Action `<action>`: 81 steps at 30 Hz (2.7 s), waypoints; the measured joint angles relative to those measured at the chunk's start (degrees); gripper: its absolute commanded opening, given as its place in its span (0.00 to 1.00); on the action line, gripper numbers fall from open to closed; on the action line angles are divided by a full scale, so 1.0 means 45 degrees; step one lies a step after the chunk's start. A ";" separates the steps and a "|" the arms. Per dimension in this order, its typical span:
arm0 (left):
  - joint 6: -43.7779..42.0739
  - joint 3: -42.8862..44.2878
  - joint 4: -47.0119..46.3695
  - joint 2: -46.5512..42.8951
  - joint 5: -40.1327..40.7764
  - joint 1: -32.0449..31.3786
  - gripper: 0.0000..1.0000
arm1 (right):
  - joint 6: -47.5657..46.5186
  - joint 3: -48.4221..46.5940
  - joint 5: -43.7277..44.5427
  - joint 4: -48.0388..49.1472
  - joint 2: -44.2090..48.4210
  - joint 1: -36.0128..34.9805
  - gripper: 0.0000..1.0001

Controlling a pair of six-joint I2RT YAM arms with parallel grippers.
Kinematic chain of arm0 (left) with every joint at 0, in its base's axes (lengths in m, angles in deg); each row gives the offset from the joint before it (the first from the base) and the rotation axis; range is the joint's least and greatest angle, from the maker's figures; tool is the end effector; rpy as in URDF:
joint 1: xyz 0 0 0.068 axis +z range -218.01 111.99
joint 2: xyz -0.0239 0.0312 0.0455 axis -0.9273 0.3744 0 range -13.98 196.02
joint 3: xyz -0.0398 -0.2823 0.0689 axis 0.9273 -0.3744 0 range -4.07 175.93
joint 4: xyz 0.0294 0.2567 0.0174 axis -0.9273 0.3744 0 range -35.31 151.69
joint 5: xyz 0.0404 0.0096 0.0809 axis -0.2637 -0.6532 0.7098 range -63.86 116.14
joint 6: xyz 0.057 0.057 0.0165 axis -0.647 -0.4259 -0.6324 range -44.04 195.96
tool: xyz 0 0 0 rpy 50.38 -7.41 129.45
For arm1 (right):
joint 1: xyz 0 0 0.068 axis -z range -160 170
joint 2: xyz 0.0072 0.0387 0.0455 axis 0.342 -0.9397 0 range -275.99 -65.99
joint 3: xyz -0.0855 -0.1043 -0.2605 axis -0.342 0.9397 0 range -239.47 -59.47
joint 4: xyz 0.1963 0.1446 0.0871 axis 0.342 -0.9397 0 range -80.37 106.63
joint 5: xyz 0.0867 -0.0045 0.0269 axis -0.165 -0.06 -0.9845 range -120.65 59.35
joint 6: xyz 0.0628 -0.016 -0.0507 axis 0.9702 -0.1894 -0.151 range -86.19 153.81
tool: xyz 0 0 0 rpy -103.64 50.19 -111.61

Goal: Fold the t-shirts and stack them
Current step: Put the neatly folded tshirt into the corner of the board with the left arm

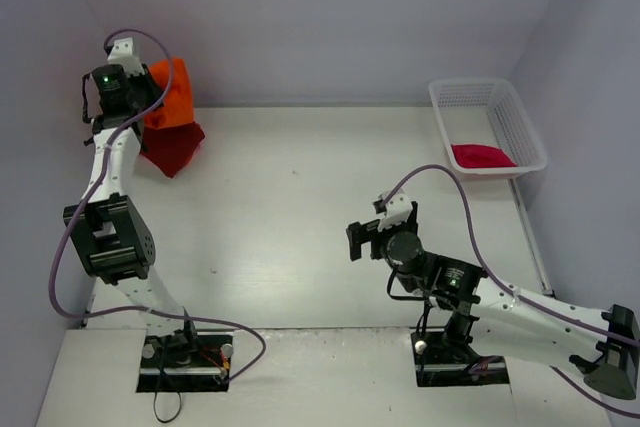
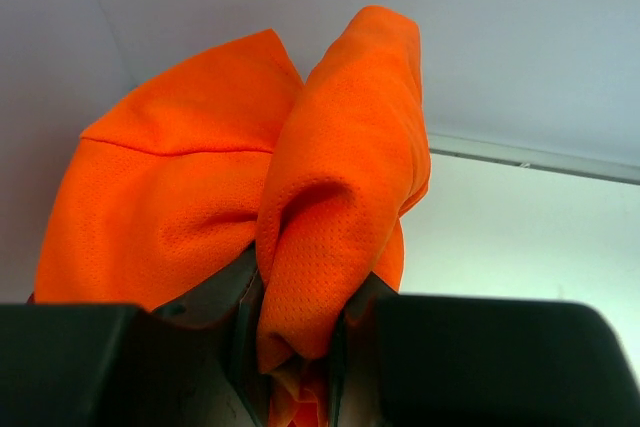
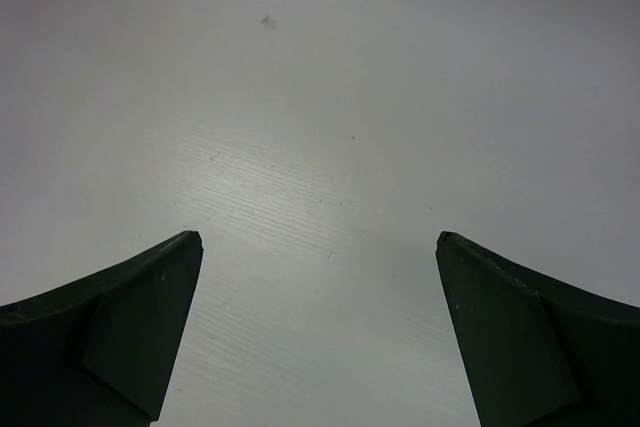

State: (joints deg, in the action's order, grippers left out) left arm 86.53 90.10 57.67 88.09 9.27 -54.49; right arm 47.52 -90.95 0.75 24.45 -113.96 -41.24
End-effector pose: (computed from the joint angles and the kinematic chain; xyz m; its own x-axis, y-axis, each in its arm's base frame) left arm 0.4598 0.0893 0.3915 -0.1901 -0.2261 -0.9554 0.0188 0.9721 -0.2338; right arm 0.1347 0.1679 0.2937 -0.1891 0.0759 -0.9790 -0.4689 0.8690 0.1580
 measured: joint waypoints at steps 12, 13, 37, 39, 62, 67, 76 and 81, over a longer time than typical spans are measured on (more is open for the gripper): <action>-0.0690 0.1715 0.0233 0.0525 0.0301 0.0000 0.00 | 0.0301 0.0000 0.0194 -0.0393 -0.0257 -0.0083 1.00; -0.0719 0.1889 0.0243 0.0559 0.0301 0.0000 0.00 | 0.0301 0.0000 0.0194 -0.0384 -0.0253 -0.0087 1.00; -0.0821 0.0131 -0.0743 0.1379 0.0661 0.0000 0.00 | 0.0680 0.0000 0.0272 -0.0597 0.0243 -0.0418 1.00; -0.0612 -0.0083 -0.0806 0.1423 0.0680 0.0000 0.00 | 0.0675 0.0000 0.0272 -0.0631 0.0272 -0.0418 1.00; 0.2812 -0.4235 -0.3847 0.1404 0.2506 -0.0146 0.00 | 0.0767 0.0000 0.0277 -0.1535 0.1132 -0.0588 1.00; 0.3468 -0.5008 -0.4328 0.1020 0.3342 -0.0160 0.00 | 0.0831 0.0000 0.0277 -0.1622 0.1137 -0.0665 1.00; 0.4342 -0.5489 -0.4454 0.0758 0.4435 -0.0170 0.00 | 0.0908 0.0000 0.0282 -0.1802 0.1141 -0.0748 1.00; 0.4473 -0.5489 -0.4444 0.0758 0.4566 -0.0170 0.00 | 0.0913 0.0000 0.0296 -0.1802 0.1137 -0.0748 1.00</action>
State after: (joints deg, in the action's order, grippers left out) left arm 106.66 65.40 37.67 91.50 29.82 -55.26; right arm 51.63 -90.95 2.08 16.34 -108.84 -44.60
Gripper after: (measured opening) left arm 0.140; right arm 0.999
